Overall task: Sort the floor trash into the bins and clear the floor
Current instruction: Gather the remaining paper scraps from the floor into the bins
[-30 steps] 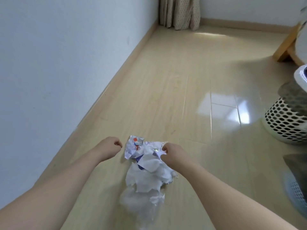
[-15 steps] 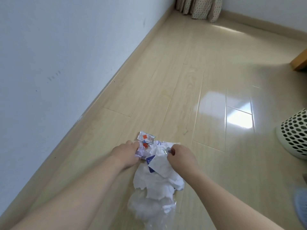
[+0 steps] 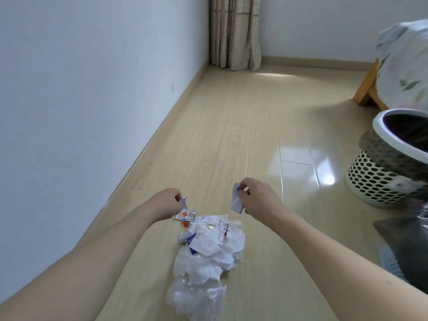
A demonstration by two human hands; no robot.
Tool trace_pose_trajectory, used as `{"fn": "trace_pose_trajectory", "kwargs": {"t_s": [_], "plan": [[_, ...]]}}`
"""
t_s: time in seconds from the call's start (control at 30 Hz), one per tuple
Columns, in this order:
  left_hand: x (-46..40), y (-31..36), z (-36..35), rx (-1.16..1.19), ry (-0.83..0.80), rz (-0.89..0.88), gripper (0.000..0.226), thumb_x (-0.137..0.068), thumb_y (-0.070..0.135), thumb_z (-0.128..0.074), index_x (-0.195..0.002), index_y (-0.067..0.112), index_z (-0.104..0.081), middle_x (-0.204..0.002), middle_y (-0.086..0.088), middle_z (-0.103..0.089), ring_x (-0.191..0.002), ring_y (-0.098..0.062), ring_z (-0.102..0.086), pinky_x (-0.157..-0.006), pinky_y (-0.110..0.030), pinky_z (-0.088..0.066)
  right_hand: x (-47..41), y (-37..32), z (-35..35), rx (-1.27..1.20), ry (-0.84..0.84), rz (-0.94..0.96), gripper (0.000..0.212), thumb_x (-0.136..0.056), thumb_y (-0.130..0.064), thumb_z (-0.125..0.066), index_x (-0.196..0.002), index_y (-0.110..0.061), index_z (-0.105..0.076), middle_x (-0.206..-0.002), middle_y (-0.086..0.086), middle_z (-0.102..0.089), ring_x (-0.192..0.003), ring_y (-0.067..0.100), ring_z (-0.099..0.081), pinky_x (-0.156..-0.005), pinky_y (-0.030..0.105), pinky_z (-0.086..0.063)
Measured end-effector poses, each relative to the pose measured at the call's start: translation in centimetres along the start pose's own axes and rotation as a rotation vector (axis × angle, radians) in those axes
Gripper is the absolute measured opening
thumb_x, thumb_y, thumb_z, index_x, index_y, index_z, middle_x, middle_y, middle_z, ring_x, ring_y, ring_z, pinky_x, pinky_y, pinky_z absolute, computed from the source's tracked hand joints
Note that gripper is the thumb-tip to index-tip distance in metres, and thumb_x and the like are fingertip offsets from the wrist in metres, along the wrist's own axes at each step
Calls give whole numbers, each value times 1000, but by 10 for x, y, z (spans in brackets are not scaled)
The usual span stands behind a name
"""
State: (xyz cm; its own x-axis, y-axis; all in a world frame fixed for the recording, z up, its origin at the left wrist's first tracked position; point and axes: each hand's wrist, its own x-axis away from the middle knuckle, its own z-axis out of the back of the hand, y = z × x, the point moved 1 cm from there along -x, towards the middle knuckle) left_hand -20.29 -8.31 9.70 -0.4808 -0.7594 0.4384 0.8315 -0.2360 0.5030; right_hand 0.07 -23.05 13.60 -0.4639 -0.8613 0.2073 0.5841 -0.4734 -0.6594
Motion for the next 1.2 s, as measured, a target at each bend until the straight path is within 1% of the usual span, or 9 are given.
{"fn": "trace_pose_trajectory", "kwargs": {"t_s": [0.17, 0.37, 0.5, 0.63, 0.73, 0.83, 1.0, 1.1, 1.2], "plan": [[28, 190, -17, 136, -24, -311, 17, -90, 20, -56, -93, 5, -61, -78, -4, -64, -62, -16, -50, -53, -19, -40, 24, 69, 138, 0, 134, -137, 14, -95, -21, -42, -94, -21, -56, -67, 5, -67, -53, 16, -63, -57, 25, -46], [82, 403, -129, 164, -162, -544, 13, -93, 20, -56, -85, 10, -56, -71, 0, -61, -55, -11, -48, -44, -12, -38, 99, 211, 279, -191, 412, -450, 16, -95, -17, -51, -104, -10, -63, -87, 12, -67, -73, 24, -66, -67, 33, -57], [100, 485, -221, 6, -237, -607, 17, -82, 29, -52, -76, 14, -55, -71, -5, -59, -64, -19, -52, -62, -32, -46, 147, 280, 311, -216, 402, -659, 12, -91, -11, -49, -85, -4, -56, -83, 15, -63, -77, 29, -60, -69, 31, -48], [115, 523, -285, -198, -311, -613, 21, -84, 23, -47, -74, 9, -59, -68, -7, -58, -62, -22, -53, -57, -33, -44, 167, 313, 327, -106, 425, -727, 18, -88, -13, -50, -102, -8, -60, -108, 11, -62, -103, 31, -59, -82, 31, -46], [110, 520, -286, -273, -255, -613, 25, -83, 17, -47, -89, 4, -68, -87, -12, -69, -81, -27, -65, -67, -37, -54, 164, 309, 329, -150, 485, -653, 8, -86, -11, -49, -93, -10, -52, -94, 8, -55, -88, 29, -54, -75, 30, -44], [91, 487, -247, -313, -201, -551, 25, -87, 14, -46, -96, 4, -67, -91, -12, -67, -84, -26, -63, -70, -31, -51, 146, 283, 316, -176, 452, -491, 4, -88, -15, -46, -85, -14, -49, -79, 2, -50, -81, 25, -50, -63, 26, -39], [52, 371, -133, -497, -128, -342, 29, -87, 12, -42, -103, 5, -65, -104, -13, -69, -84, -25, -61, -72, -29, -46, 97, 205, 261, -30, 173, -287, 47, -92, -22, -47, -139, -13, -42, -136, 8, -51, -118, 26, -53, -92, 33, -44], [35, 277, -70, -610, -161, -211, 22, -84, 10, -43, -85, 4, -63, -94, -18, -69, -70, -24, -58, -63, -26, -44, 66, 141, 202, 121, 20, -196, 50, -95, -25, -46, -144, -17, -36, -145, 8, -45, -125, 26, -48, -97, 30, -39], [24, 159, -16, -668, -98, -62, 32, -87, 10, -43, -109, 5, -66, -116, -14, -66, -100, -27, -63, -80, -31, -49, 34, 68, 111, 185, -104, -64, 47, -92, -27, -49, -139, -23, -44, -135, 2, -54, -115, 22, -54, -90, 28, -43]]}}
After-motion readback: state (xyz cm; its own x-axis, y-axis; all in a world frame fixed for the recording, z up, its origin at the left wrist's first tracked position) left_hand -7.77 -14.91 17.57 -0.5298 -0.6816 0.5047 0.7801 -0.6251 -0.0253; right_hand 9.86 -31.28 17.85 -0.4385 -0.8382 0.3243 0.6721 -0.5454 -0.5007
